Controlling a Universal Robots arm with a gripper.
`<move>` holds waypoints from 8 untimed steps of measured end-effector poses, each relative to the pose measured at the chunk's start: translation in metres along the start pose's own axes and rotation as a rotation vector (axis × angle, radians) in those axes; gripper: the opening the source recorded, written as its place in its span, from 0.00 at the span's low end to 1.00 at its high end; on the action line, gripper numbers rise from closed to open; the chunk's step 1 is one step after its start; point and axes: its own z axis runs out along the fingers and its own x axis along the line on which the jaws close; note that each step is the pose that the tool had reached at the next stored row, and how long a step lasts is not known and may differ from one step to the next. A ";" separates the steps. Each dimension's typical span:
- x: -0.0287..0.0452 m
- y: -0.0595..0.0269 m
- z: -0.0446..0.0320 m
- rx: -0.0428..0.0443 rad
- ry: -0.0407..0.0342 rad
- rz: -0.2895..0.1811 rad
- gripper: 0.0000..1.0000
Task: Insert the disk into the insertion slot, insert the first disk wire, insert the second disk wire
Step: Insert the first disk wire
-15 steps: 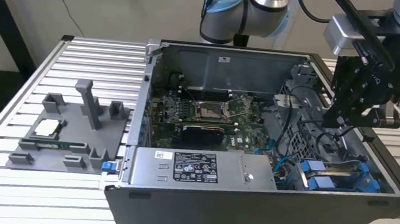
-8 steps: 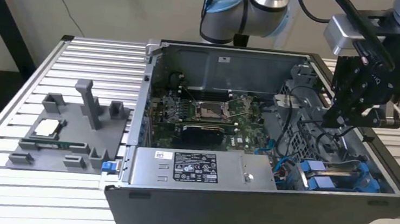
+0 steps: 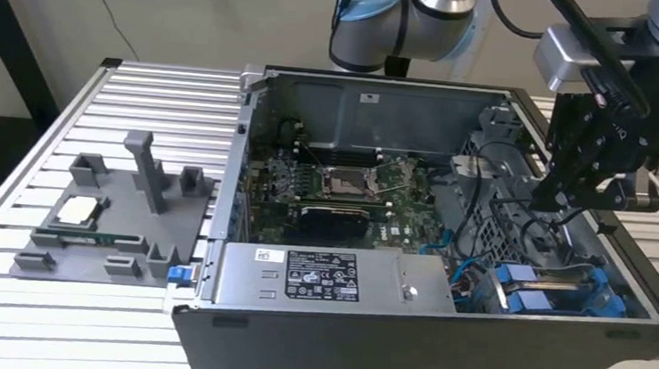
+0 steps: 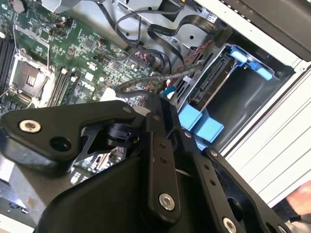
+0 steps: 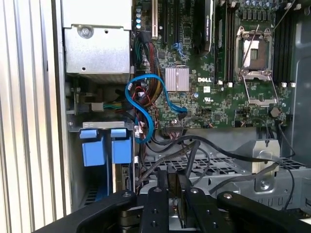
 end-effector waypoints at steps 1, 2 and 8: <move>0.0000 0.0000 0.0002 0.0007 0.0028 0.000 0.19; 0.0000 0.0000 0.0005 0.0015 0.0072 0.000 0.19; 0.0004 0.0000 0.0022 0.0090 0.0607 -0.003 0.19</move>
